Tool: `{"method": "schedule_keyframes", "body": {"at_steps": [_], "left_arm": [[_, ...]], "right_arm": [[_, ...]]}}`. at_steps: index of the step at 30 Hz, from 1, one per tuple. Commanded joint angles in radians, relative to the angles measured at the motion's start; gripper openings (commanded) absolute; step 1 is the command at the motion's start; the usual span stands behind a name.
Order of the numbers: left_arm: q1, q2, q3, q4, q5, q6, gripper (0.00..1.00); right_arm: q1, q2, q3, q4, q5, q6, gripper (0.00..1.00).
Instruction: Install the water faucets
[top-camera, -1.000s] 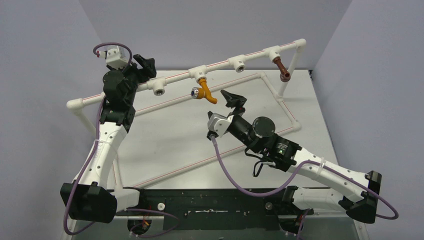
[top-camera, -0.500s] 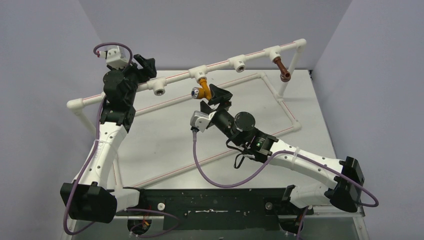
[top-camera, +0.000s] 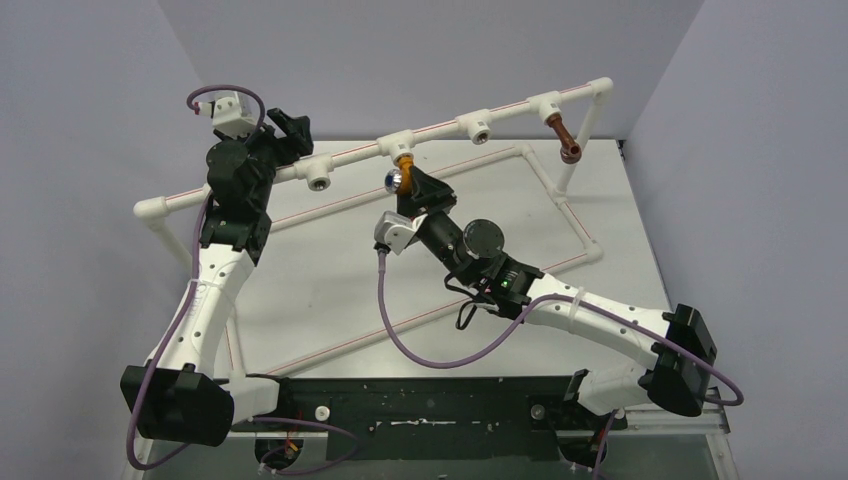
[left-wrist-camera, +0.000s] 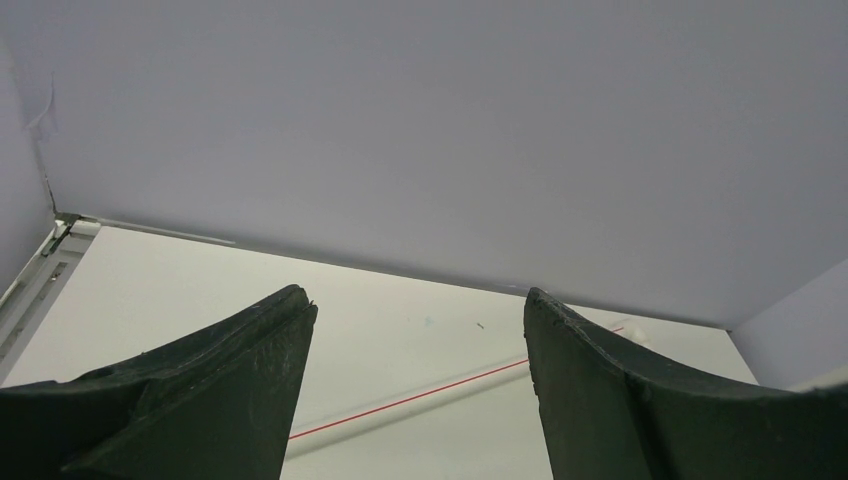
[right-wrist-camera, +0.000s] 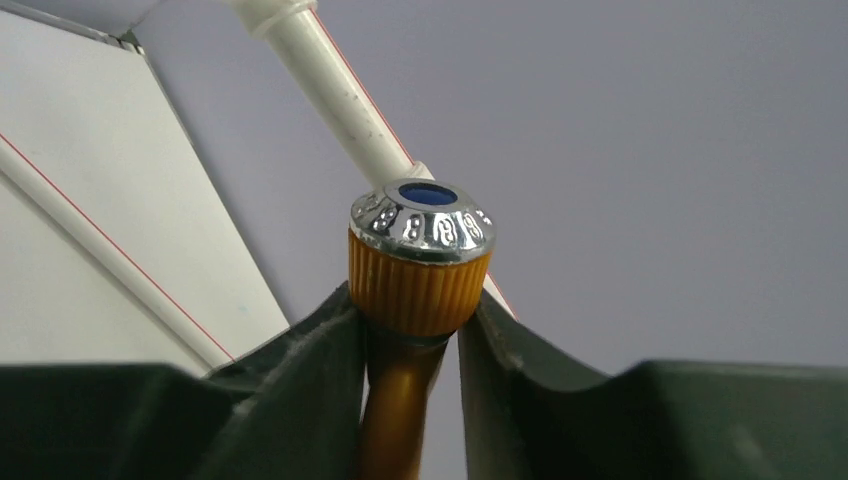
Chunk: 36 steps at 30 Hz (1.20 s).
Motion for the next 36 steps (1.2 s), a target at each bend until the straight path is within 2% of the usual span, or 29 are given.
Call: {"method": "schedule_keyframes", "body": {"at_steps": [1, 2, 3, 6, 13, 23, 30, 33, 36], "left_arm": [[-0.072, 0.162, -0.150, -0.503, 0.170, 0.047, 0.74], [-0.072, 0.165, -0.150, -0.504, 0.170, 0.048, 0.74], [-0.073, 0.164, -0.150, -0.506, 0.170, 0.048, 0.74], [-0.073, 0.165, -0.149, -0.505, 0.169, 0.048, 0.74], [-0.073, 0.167, -0.149, -0.506, 0.170, 0.048, 0.74], [-0.072, 0.165, -0.149, -0.506, 0.172, 0.048, 0.74], [-0.072, 0.159, -0.149, -0.505, 0.173, 0.048, 0.74], [-0.072, 0.159, -0.150, -0.506, 0.174, 0.048, 0.74], [-0.073, 0.159, -0.150, -0.505, 0.174, 0.048, 0.74]], "right_arm": [[-0.005, 0.017, 0.063, 0.111, 0.010, 0.048, 0.17], [-0.005, 0.020, 0.064, 0.113, 0.018, 0.063, 0.05], [-0.006, 0.022, 0.064, 0.120, 0.029, 0.089, 0.00], [-0.006, 0.018, 0.047, 0.171, 0.067, 0.213, 0.00], [-0.006, 0.030, -0.011, 0.359, 0.270, 0.669, 0.00], [-0.001, 0.040, -0.017, 0.331, 0.532, 1.302, 0.00], [0.005, 0.013, -0.028, 0.207, 0.587, 1.756, 0.00], [0.017, -0.004, -0.011, 0.074, 0.618, 1.977, 0.00], [0.023, -0.011, 0.051, -0.147, 0.614, 2.244, 0.00]]}}
